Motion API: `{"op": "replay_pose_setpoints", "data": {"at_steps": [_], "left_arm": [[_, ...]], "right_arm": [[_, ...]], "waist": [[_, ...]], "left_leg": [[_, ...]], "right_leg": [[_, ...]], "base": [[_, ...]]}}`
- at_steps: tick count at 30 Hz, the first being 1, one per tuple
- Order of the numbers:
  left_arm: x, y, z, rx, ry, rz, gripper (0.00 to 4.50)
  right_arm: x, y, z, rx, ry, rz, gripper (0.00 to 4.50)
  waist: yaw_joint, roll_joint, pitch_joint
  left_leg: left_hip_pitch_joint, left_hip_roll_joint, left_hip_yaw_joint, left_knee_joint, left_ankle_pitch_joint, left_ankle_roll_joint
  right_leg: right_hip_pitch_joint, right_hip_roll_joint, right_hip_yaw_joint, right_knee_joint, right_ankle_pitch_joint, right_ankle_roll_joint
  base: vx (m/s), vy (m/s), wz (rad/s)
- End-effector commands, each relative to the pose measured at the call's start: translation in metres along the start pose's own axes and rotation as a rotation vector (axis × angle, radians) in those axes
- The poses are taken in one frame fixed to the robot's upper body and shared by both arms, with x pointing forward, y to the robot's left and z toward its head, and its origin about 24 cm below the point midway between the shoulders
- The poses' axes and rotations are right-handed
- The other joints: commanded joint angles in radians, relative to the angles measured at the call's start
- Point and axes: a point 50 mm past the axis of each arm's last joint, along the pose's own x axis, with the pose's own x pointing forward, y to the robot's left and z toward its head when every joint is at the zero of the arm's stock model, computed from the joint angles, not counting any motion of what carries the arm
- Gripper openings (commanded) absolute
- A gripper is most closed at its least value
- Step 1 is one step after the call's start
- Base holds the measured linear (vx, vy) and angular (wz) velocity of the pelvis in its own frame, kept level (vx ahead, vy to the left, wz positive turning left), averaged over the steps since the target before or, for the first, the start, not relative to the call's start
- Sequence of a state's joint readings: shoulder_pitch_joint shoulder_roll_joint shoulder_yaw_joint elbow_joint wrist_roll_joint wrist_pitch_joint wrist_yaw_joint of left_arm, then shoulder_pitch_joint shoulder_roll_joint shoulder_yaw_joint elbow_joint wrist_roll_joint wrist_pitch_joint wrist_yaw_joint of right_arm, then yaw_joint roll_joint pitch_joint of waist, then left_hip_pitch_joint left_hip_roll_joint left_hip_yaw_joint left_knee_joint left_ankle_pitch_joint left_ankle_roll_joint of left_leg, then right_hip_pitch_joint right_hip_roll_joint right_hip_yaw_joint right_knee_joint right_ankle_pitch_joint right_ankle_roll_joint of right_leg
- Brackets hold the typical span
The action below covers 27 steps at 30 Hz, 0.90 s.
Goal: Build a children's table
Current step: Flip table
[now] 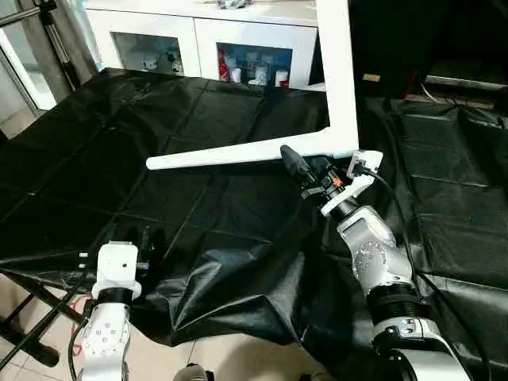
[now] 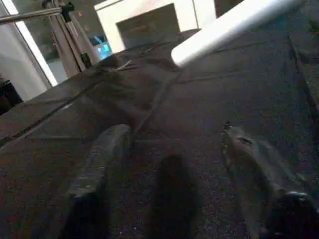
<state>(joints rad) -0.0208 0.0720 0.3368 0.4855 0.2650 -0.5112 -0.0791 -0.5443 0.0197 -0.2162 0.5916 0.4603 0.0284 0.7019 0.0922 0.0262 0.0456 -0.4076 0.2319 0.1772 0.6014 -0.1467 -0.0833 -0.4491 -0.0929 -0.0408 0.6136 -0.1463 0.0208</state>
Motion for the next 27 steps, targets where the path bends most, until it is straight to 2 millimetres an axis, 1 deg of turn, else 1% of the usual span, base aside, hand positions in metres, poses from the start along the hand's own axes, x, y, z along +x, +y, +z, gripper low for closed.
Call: {"op": "replay_pose_setpoints", "data": {"at_steps": [1,3,5,8,11,12,18,19,20,21,22,23,24,25,26,27], "left_arm": [[0.086,0.025,0.337,-0.023,-0.93,-0.22,3.56],[0.086,0.025,0.337,-0.023,-0.93,-0.22,3.73],[0.086,0.025,0.337,-0.023,-0.93,-0.22,3.77],[0.086,0.025,0.337,-0.023,-0.93,-0.22,4.12],[0.086,0.025,0.337,-0.023,-0.93,-0.22,4.21],[0.086,0.025,0.337,-0.023,-0.93,-0.22,4.44],[0.086,0.025,0.337,-0.023,-0.93,-0.22,4.44],[0.079,-0.008,0.215,-0.225,-0.568,-0.358,4.44],[0.073,-0.017,0.192,-0.255,-0.503,-0.379,4.44],[0.073,-0.017,0.192,-0.255,-0.503,-0.379,4.44],[0.071,-0.018,0.184,-0.261,-0.479,-0.371,4.44],[0.071,-0.018,0.184,-0.261,-0.479,-0.371,4.44],[0.071,-0.019,0.178,-0.25,-0.439,-0.36,4.44],[0.071,-0.02,0.178,-0.249,-0.437,-0.361,4.44],[0.071,-0.02,0.177,-0.245,-0.434,-0.36,4.44],[0.071,-0.02,0.177,-0.244,-0.435,-0.36,4.44]], "right_arm": [[0.011,0.014,0.015,-0.056,-0.056,0.093,4.5],[0.011,0.014,0.015,-0.056,-0.056,0.093,4.5],[0.011,0.014,0.015,-0.056,-0.056,0.093,4.5],[0.011,0.014,0.015,-0.056,-0.056,0.093,4.5],[0.011,0.014,0.015,-0.056,-0.056,0.093,4.5],[0.011,0.014,0.015,-0.056,-0.056,0.093,4.5],[0.011,0.014,0.015,-0.056,-0.056,0.093,4.5],[-0.056,0.003,-0.019,-0.256,0.235,-0.008,4.5],[-0.072,0.003,-0.03,-0.276,0.306,-0.033,4.5],[-0.072,0.003,-0.03,-0.276,0.306,-0.033,4.5],[-0.076,0.003,-0.032,-0.289,0.324,-0.04,4.5],[-0.076,0.003,-0.032,-0.289,0.324,-0.04,4.5],[-0.079,0.003,-0.033,-0.294,0.329,-0.046,4.5],[-0.079,0.003,-0.033,-0.294,0.329,-0.046,4.5],[-0.079,0.003,-0.033,-0.294,0.33,-0.047,4.5],[-0.079,0.003,-0.033,-0.294,0.33,-0.047,4.5]], "waist": [[0.002,-0.01,-0.077],[0.002,-0.01,-0.077],[0.001,-0.011,-0.078],[0.002,-0.01,-0.078],[0.001,-0.01,-0.077],[0.001,-0.01,-0.077],[0.0,-0.011,-0.077],[0.015,-0.006,-0.071],[0.032,-0.005,-0.075],[0.035,-0.004,-0.063],[0.021,-0.013,-0.058],[0.013,-0.021,-0.062],[-0.002,-0.027,-0.064],[-0.007,-0.024,-0.062],[-0.014,-0.019,-0.055],[-0.016,-0.018,-0.056]], "left_leg": [[0.022,-0.01,0.009,-0.067,-0.299,0.06],[0.022,-0.01,0.009,-0.067,-0.297,0.06],[0.021,-0.011,0.009,-0.067,-0.295,0.062],[0.022,-0.01,0.009,-0.066,-0.295,0.063],[0.022,-0.01,0.009,-0.067,-0.298,0.062],[0.022,-0.01,0.009,-0.067,-0.302,0.061],[0.022,-0.01,0.009,-0.067,-0.298,0.061],[0.028,-0.008,0.009,-0.068,-0.277,0.049],[0.042,-0.004,0.014,-0.06,-0.262,0.048],[0.045,-0.003,0.017,-0.067,-0.299,0.043],[0.033,-0.011,0.013,-0.08,-0.372,0.032],[0.036,-0.016,0.006,-0.086,-0.432,0.013],[0.032,-0.019,-0.001,-0.086,-0.441,0.008],[0.032,-0.019,-0.005,-0.089,-0.447,0.01],[0.037,-0.022,-0.007,-0.088,-0.482,0.01],[0.042,-0.023,-0.009,-0.084,-0.49,0.007]], "right_leg": [[0.056,-0.019,0.013,-0.074,-0.254,-0.159],[0.056,-0.019,0.013,-0.073,-0.245,-0.162],[0.057,-0.02,0.013,-0.073,-0.242,-0.162],[0.056,-0.02,0.013,-0.073,-0.24,-0.164],[0.056,-0.02,0.013,-0.073,-0.246,-0.164],[0.056,-0.019,0.013,-0.074,-0.251,-0.162],[0.056,-0.019,0.013,-0.073,-0.244,-0.164],[0.053,-0.013,0.015,-0.083,-0.247,-0.134],[0.046,-0.009,0.018,-0.083,-0.214,-0.117],[0.037,-0.007,0.024,-0.093,-0.225,-0.115],[0.055,-0.012,0.02,-0.093,-0.3,-0.112],[0.066,-0.017,0.013,-0.098,-0.405,-0.089],[0.069,-0.021,0.012,-0.099,-0.456,-0.069],[0.068,-0.022,0.011,-0.103,-0.486,-0.059],[0.058,-0.022,0.007,-0.116,-0.573,-0.034],[0.055,-0.023,0.007,-0.121,-0.602,-0.026]], "base": [[0.0,0.0,0.0],[0.0,0.0,0.0],[0.0,0.0,0.0],[0.0,0.0,0.0],[0.0,0.0,0.0],[0.0,0.0,0.0],[0.0,0.0,0.0],[0.0,0.0,0.0],[0.067,0.002,0.21],[0.067,0.002,0.21],[0.078,0.01,0.09],[0.0,0.0,0.0],[0.0,0.0,0.0],[0.0,0.0,0.0],[-0.052,0.0,-0.05],[-0.052,0.0,-0.05]]}}
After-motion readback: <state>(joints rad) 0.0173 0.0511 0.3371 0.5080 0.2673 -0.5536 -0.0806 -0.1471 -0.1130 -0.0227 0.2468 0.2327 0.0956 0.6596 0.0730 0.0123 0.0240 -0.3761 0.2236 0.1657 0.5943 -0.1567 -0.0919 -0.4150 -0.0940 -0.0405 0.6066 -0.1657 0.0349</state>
